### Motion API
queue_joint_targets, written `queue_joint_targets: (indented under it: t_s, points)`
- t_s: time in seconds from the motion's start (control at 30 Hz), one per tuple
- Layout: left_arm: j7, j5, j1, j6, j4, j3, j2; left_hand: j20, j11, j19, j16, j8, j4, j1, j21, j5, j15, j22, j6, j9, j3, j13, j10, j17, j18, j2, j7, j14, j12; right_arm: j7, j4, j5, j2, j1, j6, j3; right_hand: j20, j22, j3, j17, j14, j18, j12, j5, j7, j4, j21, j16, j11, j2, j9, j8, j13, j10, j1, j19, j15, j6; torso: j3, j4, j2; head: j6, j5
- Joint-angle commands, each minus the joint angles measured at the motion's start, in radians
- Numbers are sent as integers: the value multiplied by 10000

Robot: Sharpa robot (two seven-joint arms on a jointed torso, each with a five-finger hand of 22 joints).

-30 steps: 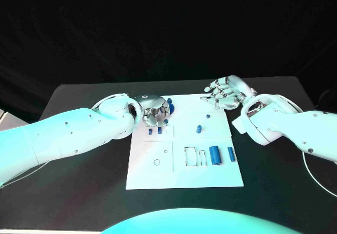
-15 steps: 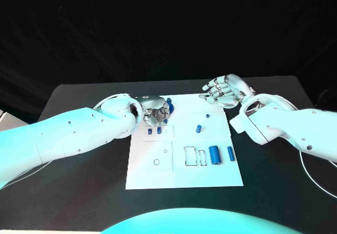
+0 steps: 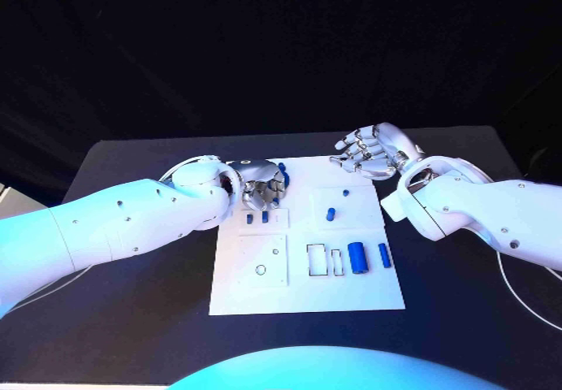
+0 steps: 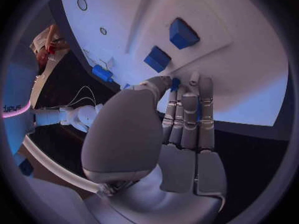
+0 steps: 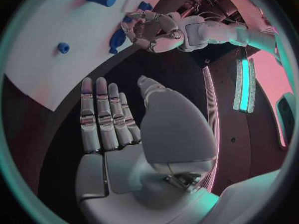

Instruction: Assemble the parts on the task board

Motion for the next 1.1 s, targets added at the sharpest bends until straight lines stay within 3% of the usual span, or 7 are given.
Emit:
queue_joint_targets:
  t_s: [0.03,0.3,0.43,0.63,0.87,1.1]
  points:
    - [34,77,-17,401,-18,-25,43,-17,-33,-56,102,-64,-50,-40,91,-40,-60,59,162,-20,116,-88,212,22,143,56,0,80,-91,230,2,62,11,-13,3,0,-4,-50,73,-33,-10,134,-73,77,288,-5,-11,-72,67,-20,-14,64,-40,-13,85,-72,70,-97,2,-6,-3,-7,1]
    - [-56,55,-17,476,-56,-30,44,-111,-181,2,723,-110,-525,-43,512,-170,-182,366,884,17,429,-309,1092,1044,147,242,-9,917,-255,232,-4,91,12,-22,23,0,10,-141,74,-85,-20,132,-86,88,299,-2,-12,-120,80,-27,-25,67,-114,-35,73,-91,85,-112,4,-2,-2,-12,-11]
    - [-91,76,-18,471,-65,-30,35,-176,-226,147,996,-223,-942,-14,895,-890,-237,723,1138,59,795,-362,1369,1518,109,378,1,1295,-333,231,-9,97,14,-30,33,0,16,-178,71,-106,-23,132,-91,91,305,1,-12,-138,86,-30,-31,67,-143,-43,64,-98,92,-121,-1,-5,-5,-3,-12]
    - [-103,96,-18,382,-56,-30,-3,-175,-203,139,1021,-357,-1194,-31,1045,-977,-227,866,1171,56,1027,-380,1411,1540,100,375,25,1328,-393,230,5,113,2,-37,35,0,23,-219,70,-129,-26,132,-94,99,311,5,-11,-159,93,-27,-36,68,-175,-52,51,-107,99,-129,2,-7,4,16,-28]
    - [133,240,-20,-107,2,-24,-49,-205,-233,493,1263,-541,-1659,-112,1640,-990,-260,1533,1376,81,1399,-328,1630,2045,5,388,3,1660,-369,241,6,145,3,-41,39,0,28,-255,69,-148,-28,132,-96,111,316,8,-11,-175,98,-23,-41,69,-203,-58,38,-114,104,-135,-5,3,-13,30,-25]
    - [354,557,-20,-409,292,83,-276,-209,-225,541,1310,-630,-1774,-234,1775,-983,-263,1666,1444,91,1523,-314,1685,2116,-13,369,5,1732,-408,248,7,153,-1,-46,42,0,30,-272,69,-157,-27,133,-96,120,319,8,-10,-182,100,-21,-43,70,-216,-59,33,-117,106,-137,1,7,-11,64,-6]
